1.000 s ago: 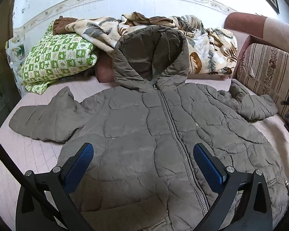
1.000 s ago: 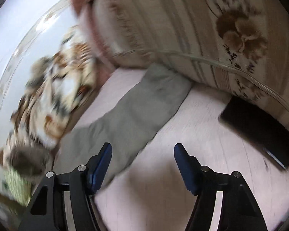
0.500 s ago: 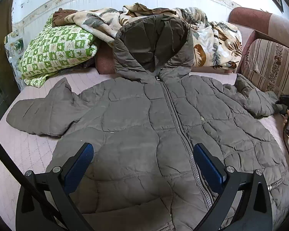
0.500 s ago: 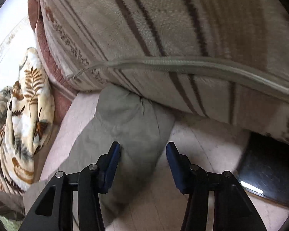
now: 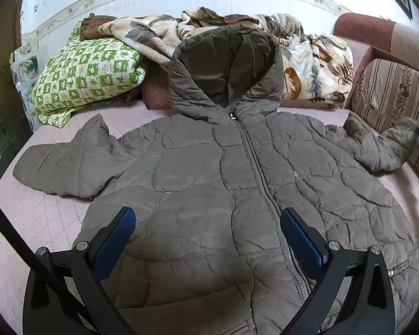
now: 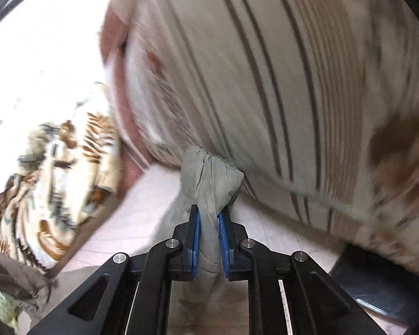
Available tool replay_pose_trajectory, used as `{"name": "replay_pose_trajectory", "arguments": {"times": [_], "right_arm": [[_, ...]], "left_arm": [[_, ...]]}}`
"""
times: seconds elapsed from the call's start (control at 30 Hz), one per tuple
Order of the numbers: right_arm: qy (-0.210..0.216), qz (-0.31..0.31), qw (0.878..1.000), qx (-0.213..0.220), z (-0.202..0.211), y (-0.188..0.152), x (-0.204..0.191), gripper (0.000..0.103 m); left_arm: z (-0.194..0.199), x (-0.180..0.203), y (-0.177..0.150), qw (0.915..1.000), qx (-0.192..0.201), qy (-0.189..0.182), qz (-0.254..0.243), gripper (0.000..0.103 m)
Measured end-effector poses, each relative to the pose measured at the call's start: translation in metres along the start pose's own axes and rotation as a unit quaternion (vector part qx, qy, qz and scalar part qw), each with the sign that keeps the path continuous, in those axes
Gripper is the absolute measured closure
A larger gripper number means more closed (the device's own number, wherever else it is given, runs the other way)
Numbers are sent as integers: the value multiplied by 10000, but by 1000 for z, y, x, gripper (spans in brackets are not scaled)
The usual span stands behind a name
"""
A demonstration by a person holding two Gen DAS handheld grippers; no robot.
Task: Fold large clothes
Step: 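Grasp the sleeve cuff with the right tool and lift it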
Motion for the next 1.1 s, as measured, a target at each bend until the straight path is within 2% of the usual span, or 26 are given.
{"name": "replay_pose_trajectory", "arguments": {"times": [0.13, 0.27, 0.4, 0.5, 0.6, 0.7, 0.8, 1.0, 1.07, 1.1], "right_arm": [[410, 336, 9978, 394, 53, 38, -43, 89], [955, 755, 9896, 762, 116, 66, -101, 89], [1575, 1048, 9782, 851, 171, 73, -162, 89], [2030, 1386, 9664, 756, 205, 58, -215, 89], [2475, 1621, 9537, 542, 229, 27, -263, 89], [2897, 1911, 9376, 241, 248, -20, -314, 89], [3153, 2267, 9215, -17, 263, -71, -347, 89], [3515, 2911, 8862, -801, 264, -197, -400, 90], [3502, 3088, 8778, -1071, 252, -239, -413, 90], [3468, 3173, 8724, -1338, 244, -269, -417, 90]], "left_arm": [[9, -3, 5, 9999, 120, 45, 2, 0], [17, -12, 8, 9997, 185, 82, 102, 0], [29, -28, 11, 9992, 294, 165, 229, 0], [35, -43, 12, 9987, 322, 253, 317, 0], [39, -61, 10, 9979, 282, 339, 470, 0], [43, -80, 8, 9967, 272, 428, 635, 0], [49, -98, 6, 9951, 292, 505, 801, 0], [54, -122, 1, 9921, 236, 601, 1076, 0], [53, -127, 1, 9913, 201, 621, 1145, 0], [51, -129, 1, 9910, 182, 631, 1169, 0]]}}
Point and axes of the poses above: each gripper's, at about its wrist camera, not at the fingertips, and z roughly against the way its jaws point, x to its right, y to its top, the point moved 2 cm from there along -z, roughly the way its jaws point, and after that the axes turned 9 degrees about x, right-handed, at the moved point
